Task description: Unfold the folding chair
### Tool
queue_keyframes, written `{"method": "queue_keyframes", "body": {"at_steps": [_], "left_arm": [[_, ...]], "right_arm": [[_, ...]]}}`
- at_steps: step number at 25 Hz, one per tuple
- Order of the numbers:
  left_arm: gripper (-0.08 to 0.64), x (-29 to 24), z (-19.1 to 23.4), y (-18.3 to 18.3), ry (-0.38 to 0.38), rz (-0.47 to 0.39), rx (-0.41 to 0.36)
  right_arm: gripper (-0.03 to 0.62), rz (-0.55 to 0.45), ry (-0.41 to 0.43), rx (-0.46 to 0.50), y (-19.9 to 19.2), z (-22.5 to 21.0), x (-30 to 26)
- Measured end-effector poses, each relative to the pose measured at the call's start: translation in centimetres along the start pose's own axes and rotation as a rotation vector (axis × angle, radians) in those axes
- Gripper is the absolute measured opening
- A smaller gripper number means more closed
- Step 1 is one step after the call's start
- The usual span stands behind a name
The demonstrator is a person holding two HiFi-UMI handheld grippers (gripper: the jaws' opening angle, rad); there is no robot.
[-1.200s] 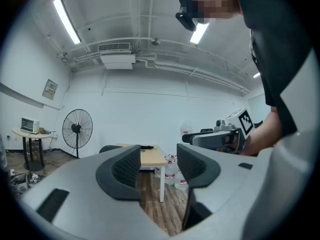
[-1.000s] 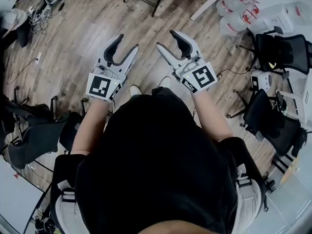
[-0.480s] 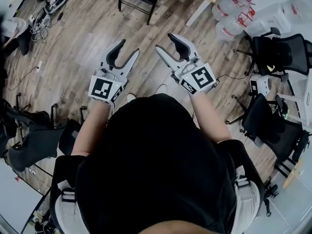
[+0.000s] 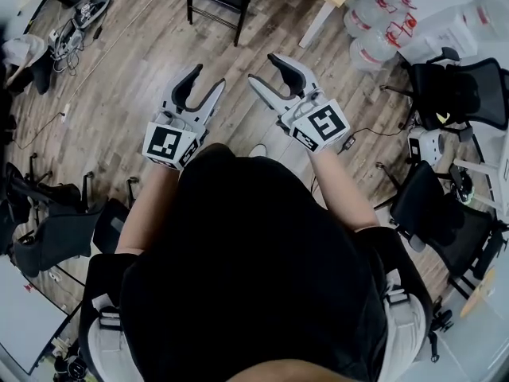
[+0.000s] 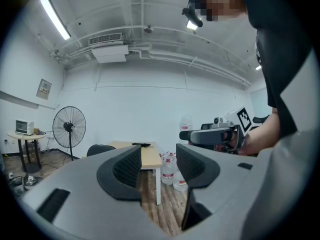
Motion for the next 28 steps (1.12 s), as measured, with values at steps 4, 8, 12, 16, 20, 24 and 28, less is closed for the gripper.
{"method": "queue_keyframes", "body": {"at_steps": [4,8,12,16,20,24,28], "left_arm": [[0.213,-2.5,0.6,-0.4,0.004,0.012,-0.012],[0.213,-5.9,3.1,-0.9,0.007,0.018,-0.008],[0.212,-10.1,7.1,-1.2,0.002,0.005,0.001],[0.212,-14.3,12.1,-1.1,-0.013,-0.004,0.020],[0.212,-18.6,17.9,-0.3,-0.048,-0.007,0.019],[0.212,-22.4,23.5,0.0,-0.067,-0.010,0.028],[0.212,-25.3,28.3,-0.1,-0.078,-0.008,0.041]], "right_arm": [[0.221,0.007,-0.006,-0.011,-0.3,-2.8,-0.3],[0.222,0.024,-0.008,-0.023,-0.9,-6.3,-2.2],[0.222,0.043,-0.014,-0.021,-1.2,-10.2,-5.7],[0.222,0.074,-0.015,-0.014,-0.9,-14.1,-10.5],[0.222,0.092,-0.032,-0.017,0.2,-18.6,-16.2],[0.222,0.108,-0.055,-0.012,0.3,-22.6,-21.4],[0.222,0.122,-0.063,-0.014,0.1,-25.6,-26.1]]}}
Point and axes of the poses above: the fingertips, and each gripper's own axes: x backward along the fingers, z to its left, y out of its top, the point moved 9 cm from there along x, backward along the fingers, and after that the axes turned 6 degrees about y, right-handed, at the moved point
